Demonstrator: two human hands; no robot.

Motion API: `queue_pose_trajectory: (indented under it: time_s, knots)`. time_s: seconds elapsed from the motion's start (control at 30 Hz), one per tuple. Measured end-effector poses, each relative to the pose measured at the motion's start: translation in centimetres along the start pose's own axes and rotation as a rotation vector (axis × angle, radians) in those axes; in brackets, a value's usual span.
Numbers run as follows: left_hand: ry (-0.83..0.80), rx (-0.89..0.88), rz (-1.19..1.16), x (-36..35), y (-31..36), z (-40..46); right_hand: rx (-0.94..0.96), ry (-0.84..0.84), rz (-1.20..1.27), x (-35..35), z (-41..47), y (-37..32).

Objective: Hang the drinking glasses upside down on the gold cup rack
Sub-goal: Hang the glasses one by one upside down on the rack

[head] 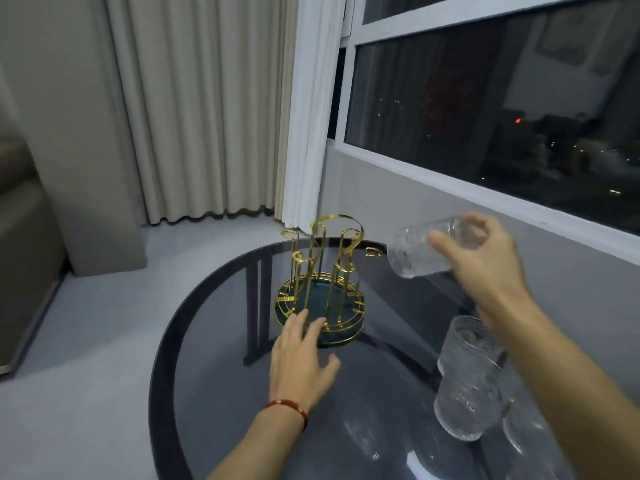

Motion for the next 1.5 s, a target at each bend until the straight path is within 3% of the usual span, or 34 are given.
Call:
queue_pose_trajectory:
  time_s: [0.07,0.23,0.47,0.73,0.93,1.03,1.2,1.5]
  knots:
    - [-0.071,-0.021,0.128,-0.9,-0.9,-0.1,0.062,0.007,-0.013,-1.4,2.8,-2.6]
    - [-0.066,-0.050,0.192,-1.5,-1.7,0.1,0.144,-0.092,0.007,-8.7,9.0,-7.6]
    - [-0.043,-0.057,0.201,-1.9,-1.9,0.3,0.135,-0.304,-0.217,-17.4,12.0,-8.2]
    - [-0.021,-0.042,0.224,-2.4,-1.9,0.3,0.119,-0.639,-0.569,-21.2,11.6,-6.9]
    - [-0.033,-0.029,0.235,-2.8,-2.1,0.4,-0.054,-0.919,-0.788,-22.1,12.4,-7.5]
    - [-0.031,-0.028,0.248,-2.9,-2.2,0.4,-0.053,-0.998,-0.888,-22.6,12.5,-8.0]
    - [-0.035,-0.028,0.257,-2.6,-1.8,0.4,-0.019,-0.966,-0.795,-22.6,12.8,-7.3]
    - [-0.048,-0.008,0.330,-1.8,-0.8,0.0,0.319,-0.322,-0.387,-15.2,8.3,-6.3]
Point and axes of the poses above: each hand's wrist, its own z-axis towards the middle knuckle, its own x-axis out of the back of the hand, y = z × x, the point moved 1 cm from there along z, towards the middle knuckle, and after that the axes turned 3 degrees about -z, right-handed, at the moved point
